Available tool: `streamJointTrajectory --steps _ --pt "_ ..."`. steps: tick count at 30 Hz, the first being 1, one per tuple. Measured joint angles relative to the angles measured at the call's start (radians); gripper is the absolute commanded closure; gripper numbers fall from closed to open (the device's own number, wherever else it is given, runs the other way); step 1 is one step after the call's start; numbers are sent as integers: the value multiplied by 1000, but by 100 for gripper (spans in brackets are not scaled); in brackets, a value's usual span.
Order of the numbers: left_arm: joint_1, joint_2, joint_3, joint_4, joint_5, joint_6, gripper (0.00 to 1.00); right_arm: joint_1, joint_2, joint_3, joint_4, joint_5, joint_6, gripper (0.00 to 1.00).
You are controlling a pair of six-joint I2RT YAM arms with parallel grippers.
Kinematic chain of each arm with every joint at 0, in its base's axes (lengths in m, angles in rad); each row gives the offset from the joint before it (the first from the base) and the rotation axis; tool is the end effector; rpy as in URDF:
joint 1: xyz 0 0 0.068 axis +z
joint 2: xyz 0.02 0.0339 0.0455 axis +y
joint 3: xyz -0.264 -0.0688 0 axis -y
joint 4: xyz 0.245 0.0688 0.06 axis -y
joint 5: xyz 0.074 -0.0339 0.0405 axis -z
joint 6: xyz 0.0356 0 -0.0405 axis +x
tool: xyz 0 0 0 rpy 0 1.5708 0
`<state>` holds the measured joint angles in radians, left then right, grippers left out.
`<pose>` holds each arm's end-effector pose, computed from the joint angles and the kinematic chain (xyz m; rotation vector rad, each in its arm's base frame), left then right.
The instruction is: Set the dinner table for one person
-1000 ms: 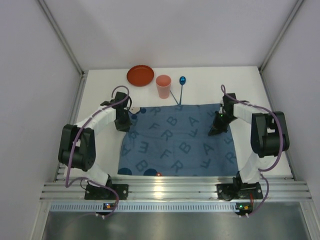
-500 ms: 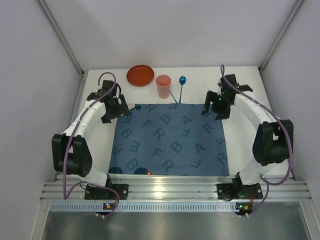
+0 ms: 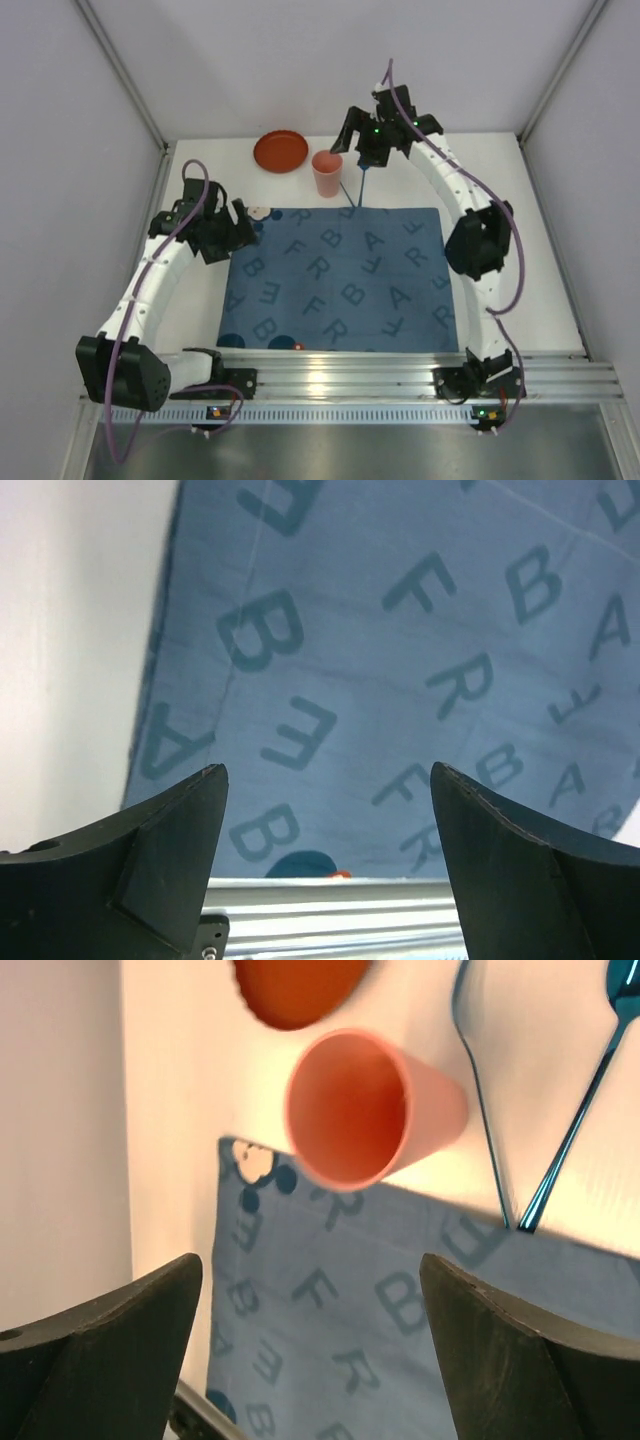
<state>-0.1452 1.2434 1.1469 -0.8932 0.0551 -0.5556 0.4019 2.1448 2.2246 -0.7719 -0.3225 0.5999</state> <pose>0.2420 -0.0374 0.3080 -0.5077 2.5442 -0.3334 0.4426 0.2004 0.3458 0.0540 2.3793 0.8742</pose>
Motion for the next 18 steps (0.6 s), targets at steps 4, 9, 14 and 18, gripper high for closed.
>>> streamJointTrajectory --steps 4,9,14,18 --pt "-14 -71 -66 -9 52 -4 14 5 198 97 7 39 99 12" --pt "-60 -163 -155 -22 81 -18 15 24 320 103 21 123 195 15" --pt "-66 -194 -186 -51 86 -26 16 56 366 132 57 182 258 48" --pt "-66 -196 -188 -53 58 -27 16 71 366 139 84 217 271 89"
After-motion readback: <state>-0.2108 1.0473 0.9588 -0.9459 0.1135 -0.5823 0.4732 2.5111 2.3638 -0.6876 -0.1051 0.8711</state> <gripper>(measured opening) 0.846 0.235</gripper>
